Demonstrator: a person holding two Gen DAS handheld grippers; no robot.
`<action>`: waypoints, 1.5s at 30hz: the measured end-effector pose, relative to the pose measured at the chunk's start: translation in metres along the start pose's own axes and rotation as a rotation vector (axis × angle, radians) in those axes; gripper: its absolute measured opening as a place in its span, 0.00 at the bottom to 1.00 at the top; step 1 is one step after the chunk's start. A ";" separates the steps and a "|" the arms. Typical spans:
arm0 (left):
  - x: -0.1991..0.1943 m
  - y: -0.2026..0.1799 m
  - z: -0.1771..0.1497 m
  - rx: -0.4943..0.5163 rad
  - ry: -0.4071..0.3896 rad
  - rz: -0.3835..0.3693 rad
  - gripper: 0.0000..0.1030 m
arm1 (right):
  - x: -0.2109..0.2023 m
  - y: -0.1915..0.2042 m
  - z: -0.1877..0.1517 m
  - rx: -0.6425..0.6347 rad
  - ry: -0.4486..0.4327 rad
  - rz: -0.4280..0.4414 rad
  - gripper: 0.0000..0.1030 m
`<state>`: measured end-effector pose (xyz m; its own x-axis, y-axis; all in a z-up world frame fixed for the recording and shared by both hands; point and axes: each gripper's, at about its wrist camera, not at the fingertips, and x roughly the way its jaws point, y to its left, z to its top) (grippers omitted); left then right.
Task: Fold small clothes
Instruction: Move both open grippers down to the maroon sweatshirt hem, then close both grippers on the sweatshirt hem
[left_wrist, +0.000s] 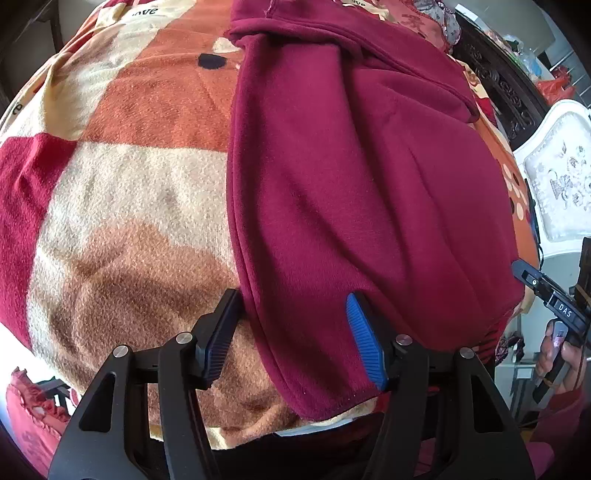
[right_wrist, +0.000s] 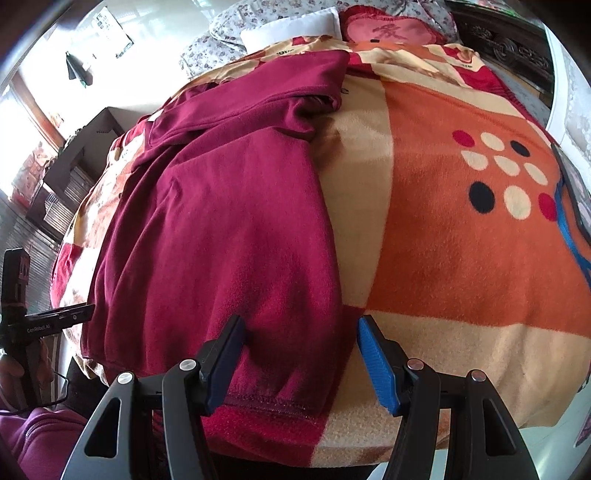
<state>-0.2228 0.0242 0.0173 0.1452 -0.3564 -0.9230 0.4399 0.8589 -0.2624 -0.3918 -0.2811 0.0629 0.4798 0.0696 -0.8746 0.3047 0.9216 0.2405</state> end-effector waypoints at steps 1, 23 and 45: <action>0.001 -0.001 0.000 0.001 0.001 0.002 0.59 | 0.001 0.000 0.000 0.000 0.003 0.002 0.59; -0.004 0.011 -0.001 -0.030 0.082 -0.105 0.59 | 0.006 0.000 -0.001 0.001 0.020 0.010 0.59; -0.003 0.011 0.000 -0.049 0.098 -0.170 0.19 | 0.006 -0.006 -0.005 -0.014 -0.002 0.159 0.13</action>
<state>-0.2182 0.0348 0.0169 -0.0158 -0.4627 -0.8864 0.4064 0.8070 -0.4285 -0.3953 -0.2846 0.0540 0.5225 0.2144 -0.8252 0.2135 0.9041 0.3701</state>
